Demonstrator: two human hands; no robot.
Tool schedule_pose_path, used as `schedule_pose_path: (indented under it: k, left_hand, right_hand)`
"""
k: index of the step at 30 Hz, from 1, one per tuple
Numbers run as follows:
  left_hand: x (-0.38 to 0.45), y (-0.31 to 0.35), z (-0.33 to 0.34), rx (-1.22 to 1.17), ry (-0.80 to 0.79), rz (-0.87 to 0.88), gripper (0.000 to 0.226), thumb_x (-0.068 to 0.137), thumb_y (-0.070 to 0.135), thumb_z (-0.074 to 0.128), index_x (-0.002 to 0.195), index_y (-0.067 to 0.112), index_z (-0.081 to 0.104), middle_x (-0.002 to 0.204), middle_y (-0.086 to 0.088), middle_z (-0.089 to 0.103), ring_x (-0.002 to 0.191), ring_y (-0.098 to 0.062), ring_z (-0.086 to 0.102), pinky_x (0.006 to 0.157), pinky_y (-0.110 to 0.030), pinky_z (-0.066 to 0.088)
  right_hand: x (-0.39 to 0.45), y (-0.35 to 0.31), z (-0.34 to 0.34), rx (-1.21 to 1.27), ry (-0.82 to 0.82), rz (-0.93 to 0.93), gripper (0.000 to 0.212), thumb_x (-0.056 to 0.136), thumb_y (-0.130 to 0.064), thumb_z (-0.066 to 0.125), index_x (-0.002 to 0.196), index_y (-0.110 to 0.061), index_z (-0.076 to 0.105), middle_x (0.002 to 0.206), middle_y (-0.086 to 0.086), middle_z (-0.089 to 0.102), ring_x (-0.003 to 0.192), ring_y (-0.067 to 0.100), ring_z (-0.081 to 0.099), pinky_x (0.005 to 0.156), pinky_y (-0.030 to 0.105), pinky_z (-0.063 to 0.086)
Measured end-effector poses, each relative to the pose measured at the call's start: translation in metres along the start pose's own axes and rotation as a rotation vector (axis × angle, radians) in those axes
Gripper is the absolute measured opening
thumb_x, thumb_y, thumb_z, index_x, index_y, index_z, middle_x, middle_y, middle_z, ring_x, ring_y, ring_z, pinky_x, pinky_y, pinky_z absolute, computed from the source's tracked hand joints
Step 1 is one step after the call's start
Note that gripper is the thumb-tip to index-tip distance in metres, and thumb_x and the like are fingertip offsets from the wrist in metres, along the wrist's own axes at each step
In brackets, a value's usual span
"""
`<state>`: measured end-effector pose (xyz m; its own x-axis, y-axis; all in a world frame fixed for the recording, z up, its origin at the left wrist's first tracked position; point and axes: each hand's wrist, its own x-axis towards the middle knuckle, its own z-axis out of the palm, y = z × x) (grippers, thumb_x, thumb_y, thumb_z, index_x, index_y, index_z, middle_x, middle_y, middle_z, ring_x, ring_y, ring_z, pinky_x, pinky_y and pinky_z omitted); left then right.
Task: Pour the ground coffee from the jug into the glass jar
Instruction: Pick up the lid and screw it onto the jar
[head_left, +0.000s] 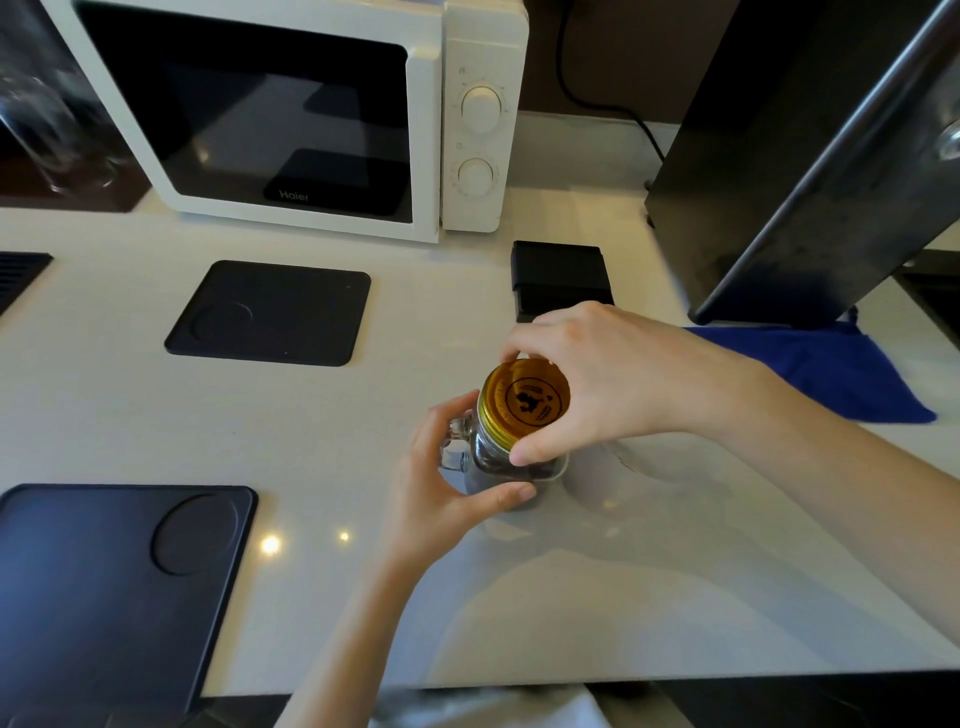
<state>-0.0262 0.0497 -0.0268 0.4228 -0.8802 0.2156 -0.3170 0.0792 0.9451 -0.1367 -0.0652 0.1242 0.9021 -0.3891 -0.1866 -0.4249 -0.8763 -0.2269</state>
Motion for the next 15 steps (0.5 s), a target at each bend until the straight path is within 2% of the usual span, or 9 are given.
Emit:
schedule_pose_path:
  k: [3,6,10,11,12,14,15]
  left_hand:
    - [0.000,0.000,0.001,-0.009,-0.002,0.001,0.073,0.052,0.044,0.082,0.116,0.033,0.049,0.110,0.005,0.063,0.102,-0.010,0.060,0.086,-0.026,0.049]
    - [0.000,0.000,0.001,-0.020,-0.004,-0.009,0.073,0.051,0.045,0.081,0.116,0.035,0.048,0.111,0.005,0.063,0.103,-0.008,0.059,0.085,-0.021,0.047]
    - [0.000,0.001,0.000,0.004,-0.015,-0.007,0.075,0.051,0.048,0.079,0.117,0.033,0.047,0.111,0.006,0.062,0.104,-0.005,0.057,0.085,-0.014,0.043]
    - [0.000,0.001,0.000,0.005,-0.016,-0.008,0.075,0.051,0.048,0.079,0.117,0.034,0.047,0.112,0.006,0.062,0.104,-0.005,0.058,0.086,-0.015,0.044]
    - [0.000,0.001,0.000,0.001,-0.017,-0.012,0.075,0.051,0.048,0.080,0.117,0.034,0.047,0.112,0.005,0.062,0.104,-0.006,0.058,0.086,-0.017,0.045]
    - [0.001,0.000,0.000,-0.014,-0.018,-0.016,0.077,0.050,0.047,0.081,0.118,0.032,0.048,0.112,0.004,0.063,0.105,-0.009,0.059,0.087,-0.023,0.048]
    - [0.000,-0.001,0.000,-0.017,-0.019,-0.018,0.077,0.050,0.048,0.081,0.118,0.031,0.049,0.113,0.003,0.063,0.106,-0.011,0.059,0.088,-0.026,0.049]
  right_hand:
    - [0.002,-0.002,0.003,-0.037,0.015,0.020,0.063,0.061,-0.066,0.066,0.102,-0.020,0.053,0.092,0.000,0.062,0.084,0.019,0.056,0.069,0.040,0.053]
    - [0.002,-0.004,0.008,-0.128,0.028,0.044,0.067,0.060,-0.073,0.062,0.096,-0.017,0.051,0.087,0.001,0.062,0.078,0.021,0.057,0.064,0.037,0.051]
    - [-0.002,-0.005,0.008,-0.253,0.086,0.071,0.076,0.059,-0.086,0.043,0.087,-0.016,0.051,0.080,0.001,0.062,0.071,0.019,0.054,0.055,0.030,0.038]
    - [-0.003,-0.001,0.005,-0.238,0.070,0.076,0.080,0.058,-0.087,0.041,0.093,-0.016,0.053,0.088,0.001,0.063,0.078,0.019,0.055,0.059,0.030,0.041]
    - [-0.004,0.003,0.001,-0.201,0.017,0.078,0.083,0.059,-0.085,0.045,0.107,-0.017,0.053,0.104,0.001,0.061,0.093,0.018,0.053,0.069,0.031,0.045]
    - [-0.006,0.007,-0.006,-0.069,-0.141,0.048,0.090,0.065,-0.066,0.066,0.137,-0.025,0.031,0.137,-0.005,0.043,0.122,0.013,0.037,0.092,0.030,0.040]
    - [-0.007,0.006,-0.008,-0.004,-0.191,0.026,0.093,0.067,-0.054,0.073,0.141,-0.031,0.022,0.141,-0.009,0.037,0.126,0.009,0.031,0.096,0.028,0.036]
